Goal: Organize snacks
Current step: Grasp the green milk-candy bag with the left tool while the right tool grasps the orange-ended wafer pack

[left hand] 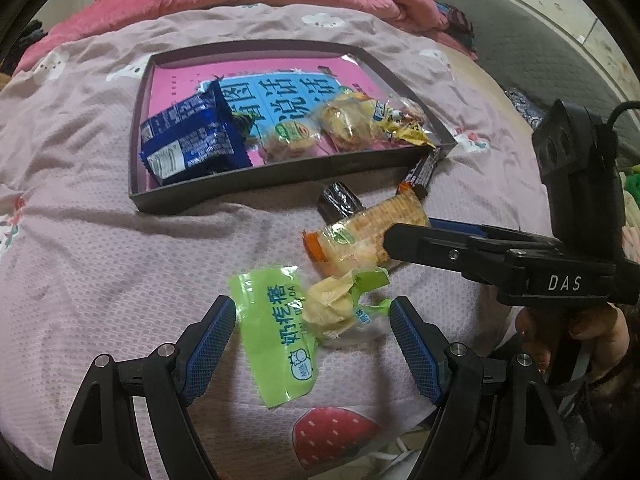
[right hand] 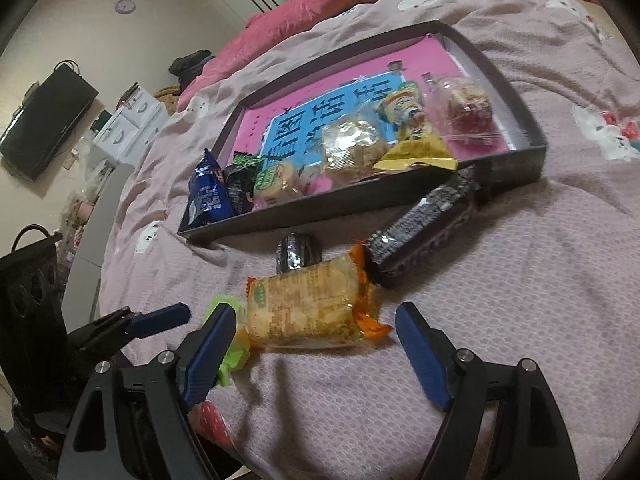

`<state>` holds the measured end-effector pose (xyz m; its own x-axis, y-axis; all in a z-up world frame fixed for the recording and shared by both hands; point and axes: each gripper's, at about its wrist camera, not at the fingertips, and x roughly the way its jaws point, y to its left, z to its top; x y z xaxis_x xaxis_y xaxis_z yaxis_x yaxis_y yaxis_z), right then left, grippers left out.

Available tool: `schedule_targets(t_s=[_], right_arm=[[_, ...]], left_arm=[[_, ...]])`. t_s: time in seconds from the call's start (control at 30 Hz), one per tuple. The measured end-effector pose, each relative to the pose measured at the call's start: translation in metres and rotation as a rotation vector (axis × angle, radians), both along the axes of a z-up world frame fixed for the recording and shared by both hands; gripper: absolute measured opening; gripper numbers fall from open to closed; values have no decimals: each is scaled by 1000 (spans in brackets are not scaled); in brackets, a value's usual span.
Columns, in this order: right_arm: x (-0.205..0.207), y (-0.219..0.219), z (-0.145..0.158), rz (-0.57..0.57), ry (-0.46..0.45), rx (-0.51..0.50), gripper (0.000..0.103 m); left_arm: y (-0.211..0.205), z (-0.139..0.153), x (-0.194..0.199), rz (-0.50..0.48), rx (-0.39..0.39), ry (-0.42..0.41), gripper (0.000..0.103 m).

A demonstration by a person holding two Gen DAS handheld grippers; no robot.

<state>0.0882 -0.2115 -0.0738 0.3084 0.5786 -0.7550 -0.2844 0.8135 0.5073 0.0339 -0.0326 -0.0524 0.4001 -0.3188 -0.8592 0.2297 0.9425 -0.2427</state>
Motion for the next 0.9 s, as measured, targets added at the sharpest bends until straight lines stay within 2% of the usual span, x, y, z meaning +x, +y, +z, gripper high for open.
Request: schedule_targets(t_s=[0.13, 0.3, 0.37, 0.57, 0.63, 0.67, 0.7, 0.77, 0.9], right_arm=[[4, 10, -5, 47, -6, 8, 83], [12, 9, -11, 68, 2, 76, 83], [13, 11, -11, 89, -12, 54, 82], [2, 38, -6, 160, -97, -123, 82], [3, 37, -6, 153, -95, -116, 82], [4, 34, -7, 142, -87, -112, 78], [5, 32, -6, 134, -90, -112, 67], [6, 25, -4, 122, -84, -79, 57], [2, 9, -1, 92, -50, 5, 45]], left_arm=[[-1, -4, 1, -8, -5, 17, 80], [0, -10, 3, -3, -20, 40, 80], [1, -11, 3, 0, -26, 45, 80], [0, -15, 4, -5, -22, 56, 81], [-1, -16, 4, -7, -15, 59, 80], [-1, -16, 4, -9, -15, 59, 80], [-1, -16, 4, -9, -16, 59, 80], [-1, -16, 5, -6, -19, 61, 80], [-1, -17, 5, -4, -20, 65, 81]])
